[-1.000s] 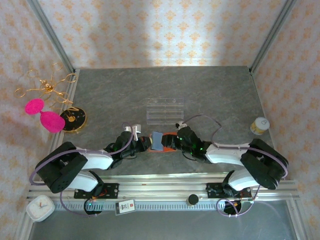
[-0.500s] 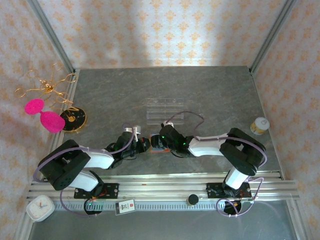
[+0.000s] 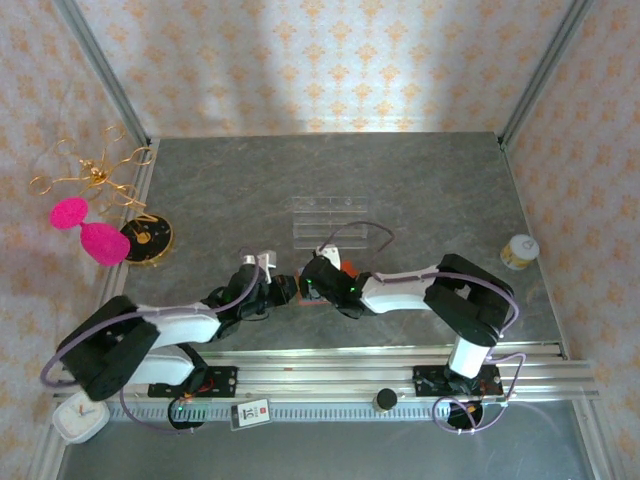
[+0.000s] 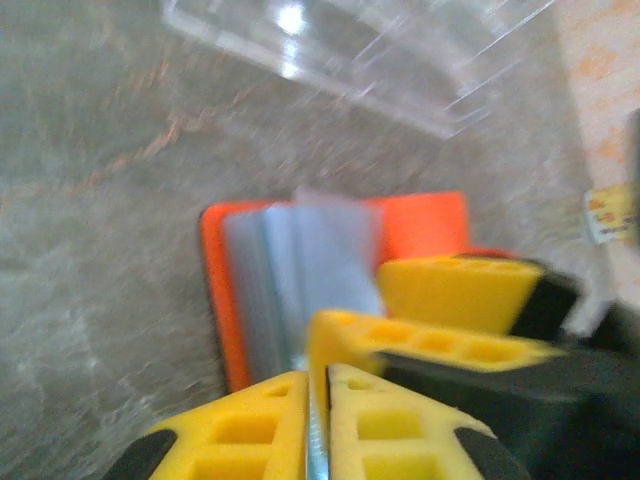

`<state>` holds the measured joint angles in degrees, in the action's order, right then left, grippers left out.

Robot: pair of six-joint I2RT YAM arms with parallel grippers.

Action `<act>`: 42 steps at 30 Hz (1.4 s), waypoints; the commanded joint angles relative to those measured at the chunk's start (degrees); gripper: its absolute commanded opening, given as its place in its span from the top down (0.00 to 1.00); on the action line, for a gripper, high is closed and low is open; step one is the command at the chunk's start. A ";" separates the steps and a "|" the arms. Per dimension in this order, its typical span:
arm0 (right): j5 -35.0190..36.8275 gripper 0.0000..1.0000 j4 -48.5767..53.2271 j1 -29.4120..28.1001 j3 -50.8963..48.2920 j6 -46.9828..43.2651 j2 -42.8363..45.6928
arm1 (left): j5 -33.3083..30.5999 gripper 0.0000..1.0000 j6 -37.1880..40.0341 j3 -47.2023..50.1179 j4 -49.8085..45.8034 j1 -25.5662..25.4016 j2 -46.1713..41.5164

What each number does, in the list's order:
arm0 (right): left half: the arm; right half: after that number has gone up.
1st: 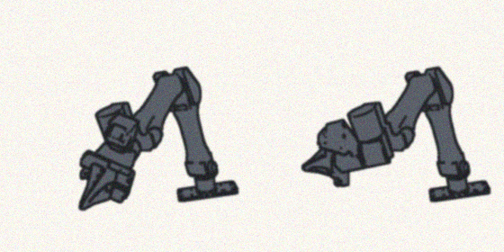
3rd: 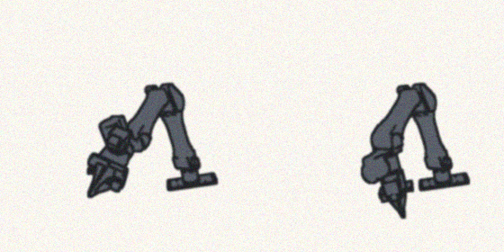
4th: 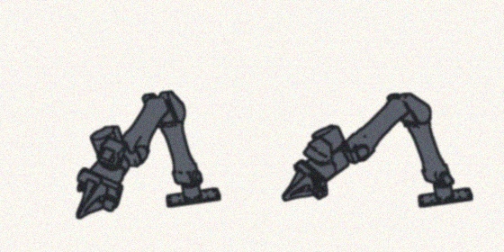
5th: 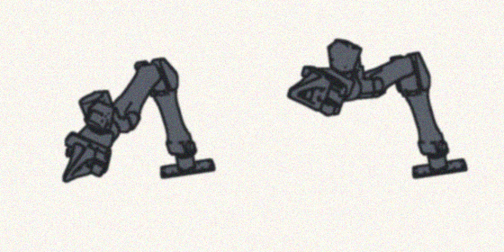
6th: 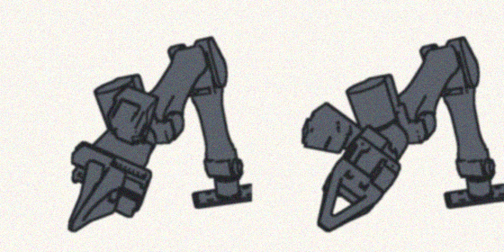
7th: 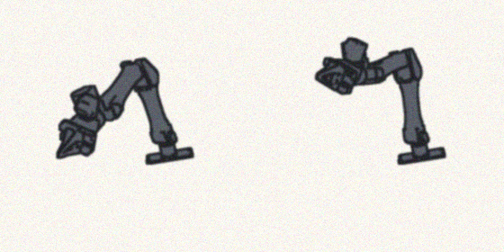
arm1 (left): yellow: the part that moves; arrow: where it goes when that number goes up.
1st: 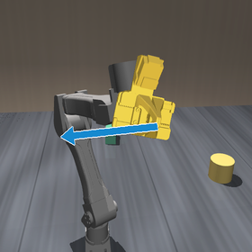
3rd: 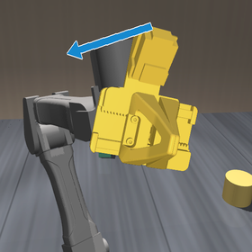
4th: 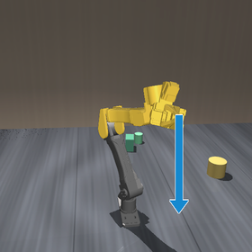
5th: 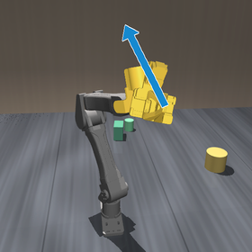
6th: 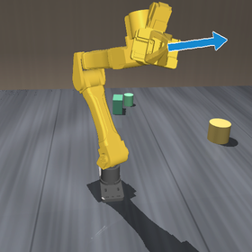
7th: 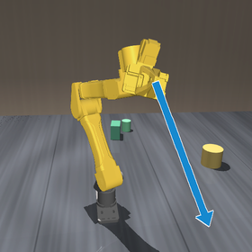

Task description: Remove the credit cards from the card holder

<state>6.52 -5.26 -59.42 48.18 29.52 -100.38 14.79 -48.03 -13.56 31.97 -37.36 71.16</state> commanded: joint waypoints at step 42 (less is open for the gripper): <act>-23.62 1.00 -28.91 6.36 -22.77 7.67 12.30 | 5.94 0.65 -0.20 5.14 9.51 3.16 -5.98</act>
<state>-11.31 -30.04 -53.80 26.68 34.98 -90.13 18.02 -48.21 -9.74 37.32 -34.76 66.46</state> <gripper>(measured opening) 0.043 0.339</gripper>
